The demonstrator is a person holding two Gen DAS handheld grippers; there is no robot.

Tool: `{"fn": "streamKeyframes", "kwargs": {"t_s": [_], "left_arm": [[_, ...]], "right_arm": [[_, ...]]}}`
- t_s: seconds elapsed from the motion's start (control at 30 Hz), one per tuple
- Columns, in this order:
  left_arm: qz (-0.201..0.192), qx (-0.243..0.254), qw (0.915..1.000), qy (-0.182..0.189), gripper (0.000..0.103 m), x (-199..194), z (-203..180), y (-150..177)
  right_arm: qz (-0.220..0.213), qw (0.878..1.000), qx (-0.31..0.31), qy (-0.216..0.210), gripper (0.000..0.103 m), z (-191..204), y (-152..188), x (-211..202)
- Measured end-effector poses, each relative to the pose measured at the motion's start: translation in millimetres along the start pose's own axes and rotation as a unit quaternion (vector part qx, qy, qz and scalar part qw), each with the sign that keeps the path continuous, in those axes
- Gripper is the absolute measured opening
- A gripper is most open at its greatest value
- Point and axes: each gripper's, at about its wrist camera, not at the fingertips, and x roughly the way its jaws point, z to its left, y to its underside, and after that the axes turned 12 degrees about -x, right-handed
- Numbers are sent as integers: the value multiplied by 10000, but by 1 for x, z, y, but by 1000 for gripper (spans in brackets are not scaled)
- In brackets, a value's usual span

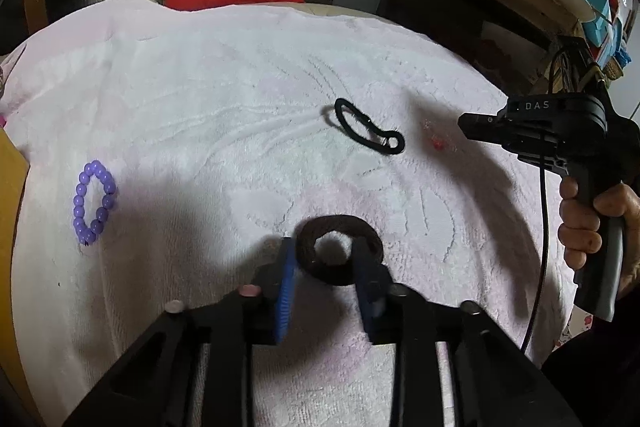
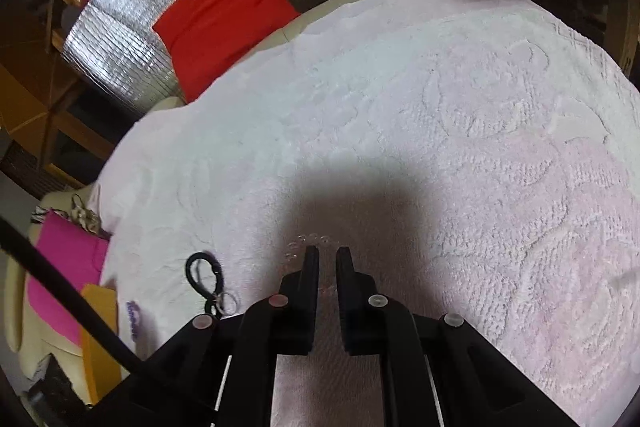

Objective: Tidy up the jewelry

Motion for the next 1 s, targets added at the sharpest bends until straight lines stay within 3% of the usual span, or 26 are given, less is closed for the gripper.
{"fn": "streamKeyframes", "kwargs": {"t_s": [0.1,0.33,0.43,0.5,0.57,0.77,0.9,1.0], "left_arm": [[-67,25,10000,9,12,-2,-2,0],[37,38,9999,-106,12,6,0,-2],[87,52,9999,-131,22,8,0,-1],[86,44,9999,-79,37,6,-2,-2],[37,96,9999,-111,40,4,-4,-1],[77,223,9997,-105,42,3,-8,2],[46,231,9997,17,56,-4,-9,3],[26,305,9994,167,62,-9,-12,5]], "right_arm": [[9,10000,4,10,10,-2,0,-2],[343,9991,229,13,13,-10,0,9],[386,9990,208,56,16,-11,2,10],[411,9990,178,37,29,-8,2,13],[335,9993,153,14,44,-5,1,13],[312,9995,11,97,44,4,1,26],[262,9995,-119,106,47,12,-1,30],[296,9992,-251,129,52,17,-1,34]]}}
